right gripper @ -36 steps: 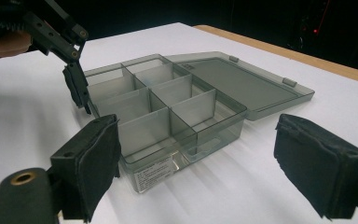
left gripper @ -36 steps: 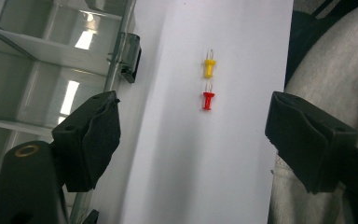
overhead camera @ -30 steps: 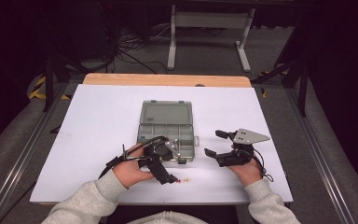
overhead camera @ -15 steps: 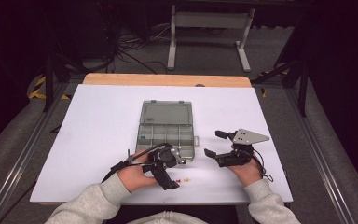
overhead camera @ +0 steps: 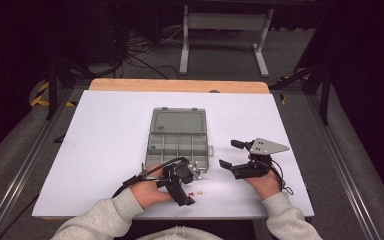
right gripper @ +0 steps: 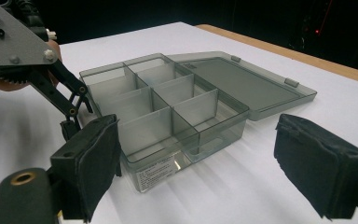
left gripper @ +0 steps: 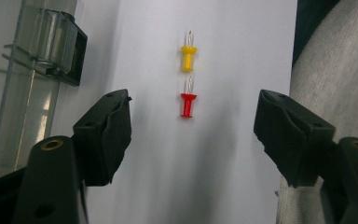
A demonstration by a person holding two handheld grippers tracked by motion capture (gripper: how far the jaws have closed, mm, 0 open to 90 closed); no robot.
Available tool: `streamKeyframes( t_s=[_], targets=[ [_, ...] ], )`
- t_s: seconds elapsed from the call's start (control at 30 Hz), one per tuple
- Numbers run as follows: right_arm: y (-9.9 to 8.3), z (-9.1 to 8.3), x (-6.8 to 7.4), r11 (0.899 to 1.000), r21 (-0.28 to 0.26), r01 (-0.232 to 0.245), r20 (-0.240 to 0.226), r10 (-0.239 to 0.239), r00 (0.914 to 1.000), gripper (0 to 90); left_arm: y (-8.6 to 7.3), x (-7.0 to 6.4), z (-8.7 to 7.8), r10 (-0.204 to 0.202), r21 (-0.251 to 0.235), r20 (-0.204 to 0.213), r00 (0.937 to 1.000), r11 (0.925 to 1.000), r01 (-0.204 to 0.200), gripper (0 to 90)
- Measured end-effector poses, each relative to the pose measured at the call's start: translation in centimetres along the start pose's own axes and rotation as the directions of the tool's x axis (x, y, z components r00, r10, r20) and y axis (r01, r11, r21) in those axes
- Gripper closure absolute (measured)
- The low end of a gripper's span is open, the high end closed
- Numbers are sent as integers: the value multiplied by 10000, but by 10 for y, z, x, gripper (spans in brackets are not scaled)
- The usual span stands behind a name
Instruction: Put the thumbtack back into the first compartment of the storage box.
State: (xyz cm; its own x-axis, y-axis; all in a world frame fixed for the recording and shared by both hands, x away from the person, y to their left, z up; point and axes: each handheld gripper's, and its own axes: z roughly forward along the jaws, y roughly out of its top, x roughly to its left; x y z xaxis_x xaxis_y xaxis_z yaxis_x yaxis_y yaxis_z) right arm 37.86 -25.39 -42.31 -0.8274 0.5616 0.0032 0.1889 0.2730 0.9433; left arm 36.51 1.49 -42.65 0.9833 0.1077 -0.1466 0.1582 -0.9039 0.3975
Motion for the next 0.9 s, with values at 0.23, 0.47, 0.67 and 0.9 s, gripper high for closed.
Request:
streamKeyframes(
  t_s=[0.23,0.47,0.67,0.9],
  targets=[
    [0,0,0,10000,-12,-17,-35,17,10000,146,1,1,3,-38,10,272,9996,10000,38,398],
    [0,0,0,10000,-13,4,-55,-4,10000,146,1,2,5,-144,14,-1,9999,9999,144,524],
    [0,0,0,10000,-8,4,-52,-4,10000,146,2,1,5,2,104,-344,9994,9999,1,597],
    [-1,1,0,10000,27,-13,-68,14,10000,146,3,-3,5,175,280,-723,9972,9995,-155,782]
  ],
)
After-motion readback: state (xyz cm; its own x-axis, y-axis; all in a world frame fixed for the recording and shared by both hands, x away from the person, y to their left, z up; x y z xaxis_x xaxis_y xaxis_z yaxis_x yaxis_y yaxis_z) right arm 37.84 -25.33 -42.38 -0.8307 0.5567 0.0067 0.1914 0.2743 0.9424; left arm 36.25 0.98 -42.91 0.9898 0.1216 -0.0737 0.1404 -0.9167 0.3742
